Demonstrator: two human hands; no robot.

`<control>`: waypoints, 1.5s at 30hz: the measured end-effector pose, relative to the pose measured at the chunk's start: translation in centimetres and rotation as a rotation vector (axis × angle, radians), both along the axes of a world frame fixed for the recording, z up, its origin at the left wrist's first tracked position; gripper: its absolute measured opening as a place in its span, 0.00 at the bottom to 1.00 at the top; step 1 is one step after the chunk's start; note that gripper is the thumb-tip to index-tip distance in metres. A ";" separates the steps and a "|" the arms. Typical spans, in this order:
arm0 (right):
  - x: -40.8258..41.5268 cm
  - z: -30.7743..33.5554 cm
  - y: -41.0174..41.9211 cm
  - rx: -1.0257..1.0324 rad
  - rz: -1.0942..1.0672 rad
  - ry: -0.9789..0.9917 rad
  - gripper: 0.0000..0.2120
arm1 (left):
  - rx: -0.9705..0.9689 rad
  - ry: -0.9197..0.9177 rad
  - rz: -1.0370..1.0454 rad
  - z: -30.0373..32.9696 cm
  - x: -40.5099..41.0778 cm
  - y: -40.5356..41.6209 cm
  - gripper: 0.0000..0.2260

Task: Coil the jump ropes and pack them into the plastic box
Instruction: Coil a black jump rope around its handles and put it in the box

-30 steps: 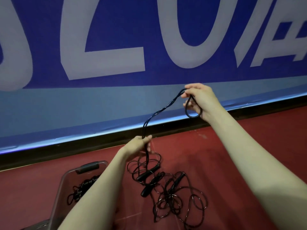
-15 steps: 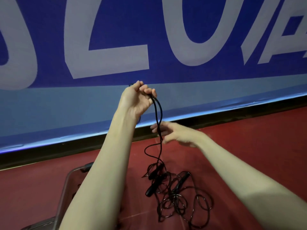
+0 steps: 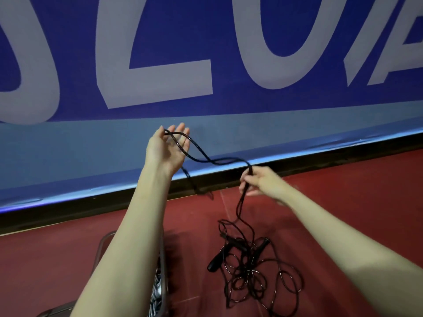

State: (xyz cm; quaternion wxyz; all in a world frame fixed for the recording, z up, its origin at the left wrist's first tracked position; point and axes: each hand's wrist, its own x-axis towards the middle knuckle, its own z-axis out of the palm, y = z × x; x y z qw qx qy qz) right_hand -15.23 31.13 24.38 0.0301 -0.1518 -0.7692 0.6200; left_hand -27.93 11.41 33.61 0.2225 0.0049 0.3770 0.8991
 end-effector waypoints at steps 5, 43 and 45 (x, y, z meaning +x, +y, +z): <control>0.2 7.9 -0.6 -0.126 -0.081 0.310 0.08 | -0.386 0.100 -0.239 -6.5 0.3 1.7 0.12; 0.2 1.0 0.2 -0.348 -0.013 0.011 0.15 | 0.290 0.155 -0.198 3.0 3.4 4.8 0.16; 0.3 -0.5 -1.7 -0.355 0.220 -0.020 0.23 | 0.351 0.132 -0.159 4.0 3.4 4.6 0.16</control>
